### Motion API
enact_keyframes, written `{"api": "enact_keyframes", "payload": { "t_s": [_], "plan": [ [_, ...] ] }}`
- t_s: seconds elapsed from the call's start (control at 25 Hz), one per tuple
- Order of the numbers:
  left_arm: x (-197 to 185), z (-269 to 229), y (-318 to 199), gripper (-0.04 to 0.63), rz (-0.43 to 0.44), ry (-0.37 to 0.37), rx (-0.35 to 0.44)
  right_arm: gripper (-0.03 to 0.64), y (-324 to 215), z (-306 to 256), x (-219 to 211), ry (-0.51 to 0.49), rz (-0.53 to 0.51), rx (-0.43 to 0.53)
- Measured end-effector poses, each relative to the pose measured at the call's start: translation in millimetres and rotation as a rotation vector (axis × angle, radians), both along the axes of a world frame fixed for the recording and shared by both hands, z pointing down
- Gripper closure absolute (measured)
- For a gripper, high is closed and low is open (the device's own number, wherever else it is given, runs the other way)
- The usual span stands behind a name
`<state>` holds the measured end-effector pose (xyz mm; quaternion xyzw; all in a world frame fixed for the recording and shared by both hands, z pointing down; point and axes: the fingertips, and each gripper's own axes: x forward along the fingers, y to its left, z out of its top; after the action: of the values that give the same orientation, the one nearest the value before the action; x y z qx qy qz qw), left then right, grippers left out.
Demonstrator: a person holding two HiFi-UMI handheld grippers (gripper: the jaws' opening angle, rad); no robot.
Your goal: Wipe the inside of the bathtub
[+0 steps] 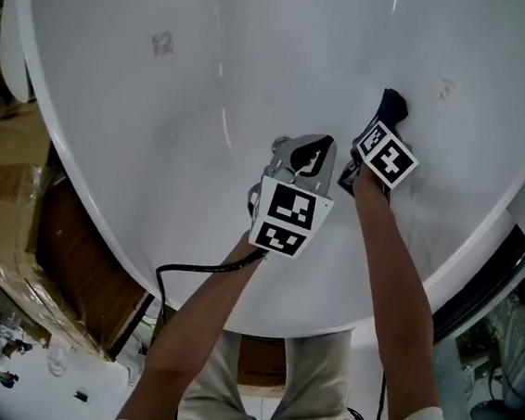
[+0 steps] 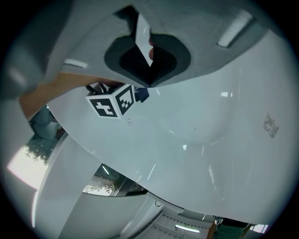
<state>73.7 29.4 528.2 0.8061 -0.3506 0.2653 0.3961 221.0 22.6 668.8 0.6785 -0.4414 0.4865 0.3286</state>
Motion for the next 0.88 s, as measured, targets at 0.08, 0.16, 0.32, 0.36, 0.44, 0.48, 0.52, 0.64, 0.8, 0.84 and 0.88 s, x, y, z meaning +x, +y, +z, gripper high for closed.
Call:
{"api": "enact_keyframes", "payload": {
  "t_s": [0.08,0.16,0.32,0.36,0.44,0.48,0.52,0.64,0.8,0.84,0.88],
  "plan": [
    [-0.7,-2.7,-1.1,0.595,0.0,0.0,0.007,0.558,1.4,-4.8,0.7,0.002,0.007,0.008],
    [-0.8,-4.9,-1.6,0.595,0.001,0.002,0.009,0.557,3.0,-10.0,1.9,0.001,0.018,0.015],
    [-0.3,-5.6,1.8,0.595,0.006,0.003,-0.001,0.557,8.7,-19.2,2.0,-0.011,0.024,0.026],
    [-0.2,-5.5,2.5,0.595,0.005,0.003,-0.003,0.557,10.2,-21.7,2.3,-0.014,0.025,0.028],
    [-0.3,-6.1,2.7,0.595,0.004,0.004,0.0,0.557,12.6,-27.2,3.8,-0.016,0.035,0.033],
    [-0.6,-6.7,2.5,0.595,0.003,0.004,0.002,0.557,13.2,-30.3,4.6,-0.016,0.042,0.037],
    [-0.7,-7.4,2.5,0.595,0.002,0.004,0.003,0.557,13.8,-33.4,5.2,-0.015,0.049,0.041],
    [0.7,-9.7,4.5,0.595,0.004,0.004,0.004,0.557,16.4,-41.9,7.4,-0.013,0.061,0.049],
    [1.3,-14.5,5.8,0.595,0.004,0.012,0.011,0.557,19.5,-51.5,11.1,-0.003,0.062,0.057],
    [0.6,-15.5,5.8,0.595,0.004,0.014,0.014,0.557,19.9,-54.1,11.8,0.0,0.063,0.06],
    [-0.3,-16.3,5.9,0.595,0.003,0.016,0.016,0.557,19.9,-56.7,12.4,0.004,0.066,0.062]
  ]
}}
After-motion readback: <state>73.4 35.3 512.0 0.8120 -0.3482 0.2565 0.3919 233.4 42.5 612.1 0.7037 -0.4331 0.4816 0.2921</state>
